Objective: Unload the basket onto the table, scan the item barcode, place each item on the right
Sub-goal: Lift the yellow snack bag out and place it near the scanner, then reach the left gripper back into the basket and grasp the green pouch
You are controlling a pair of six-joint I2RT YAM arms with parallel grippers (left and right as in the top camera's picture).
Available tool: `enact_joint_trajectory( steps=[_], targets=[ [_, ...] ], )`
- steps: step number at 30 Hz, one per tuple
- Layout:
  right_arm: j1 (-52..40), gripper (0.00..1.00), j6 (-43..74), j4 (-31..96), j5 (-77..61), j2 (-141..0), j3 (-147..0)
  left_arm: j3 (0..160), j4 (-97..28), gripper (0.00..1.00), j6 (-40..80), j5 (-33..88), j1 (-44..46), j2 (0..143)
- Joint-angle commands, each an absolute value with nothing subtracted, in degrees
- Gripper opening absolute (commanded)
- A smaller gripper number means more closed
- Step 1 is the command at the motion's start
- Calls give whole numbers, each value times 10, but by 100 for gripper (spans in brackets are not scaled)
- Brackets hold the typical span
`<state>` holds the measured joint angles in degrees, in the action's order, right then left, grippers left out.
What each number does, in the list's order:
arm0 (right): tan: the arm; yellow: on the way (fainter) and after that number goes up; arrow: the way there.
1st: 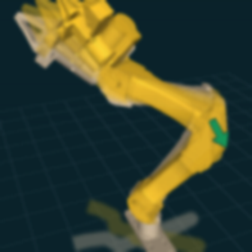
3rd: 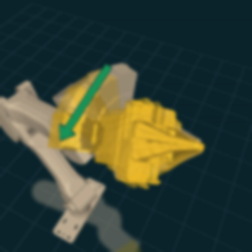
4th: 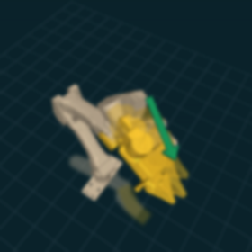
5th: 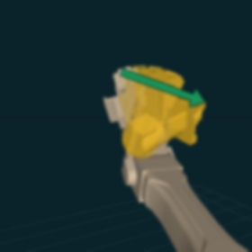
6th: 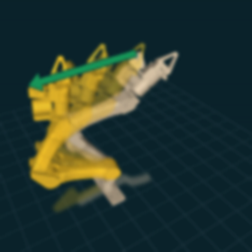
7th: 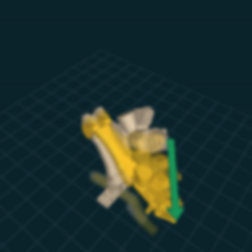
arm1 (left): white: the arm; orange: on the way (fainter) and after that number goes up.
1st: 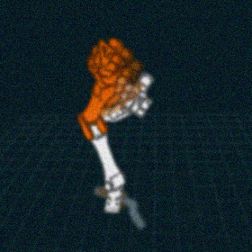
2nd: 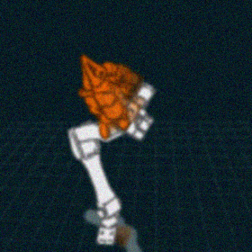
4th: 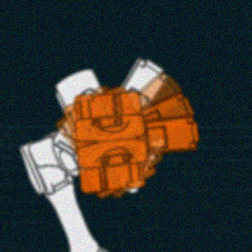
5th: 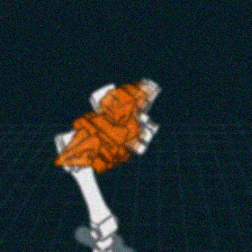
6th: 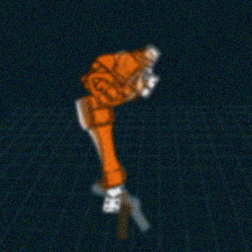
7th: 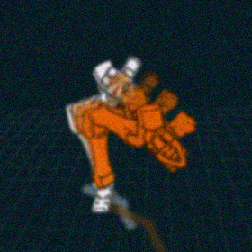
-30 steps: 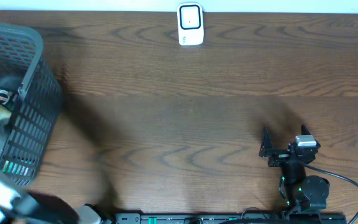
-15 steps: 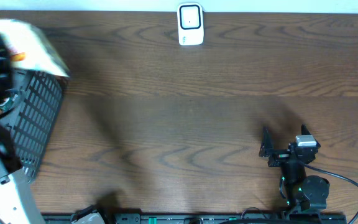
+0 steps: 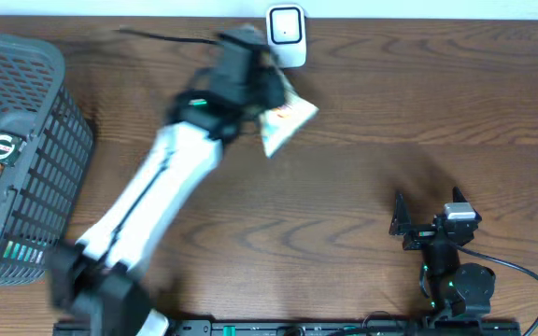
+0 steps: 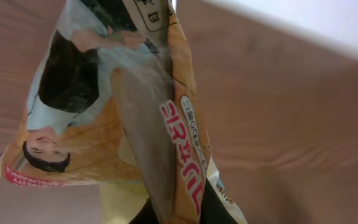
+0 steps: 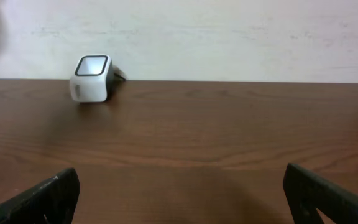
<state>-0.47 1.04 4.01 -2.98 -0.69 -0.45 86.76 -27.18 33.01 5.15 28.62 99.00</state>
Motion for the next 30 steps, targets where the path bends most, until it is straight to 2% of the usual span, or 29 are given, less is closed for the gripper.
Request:
enact_joint_trajectory(
  steps=[1,2,4,5,7,10,14,19,25,27,30],
  targets=[
    [-2,99,17,42,-30,-4,-4,873,-244,8,289,6,319,1060],
    [-2,99,17,42,-30,-4,-4,873,-232,8,284,6,326,1079],
    [-2,99,17,42,-30,-4,-4,873,-205,14,276,6,338,1117],
    [-2,99,17,42,-30,-4,-4,873,-200,22,276,6,341,1129],
    [-2,99,17,42,-30,-4,-4,873,-199,49,276,6,344,1138],
    [-2,99,17,42,-30,-4,-4,873,-202,57,234,6,343,1130],
    [-2,99,17,42,-30,-4,-4,874,-216,63,166,-3,320,1035],
    [-2,99,17,42,-30,-4,-4,874,-253,70,165,-107,248,890],
    [-2,99,17,42,-30,-4,-4,874,-324,76,165,-164,30,727],
    [-2,99,17,42,-30,-4,-4,874,-358,76,147,-164,-89,702],
    [-2,99,17,42,-30,-4,-4,873,-418,76,120,-164,-210,704]
  ],
)
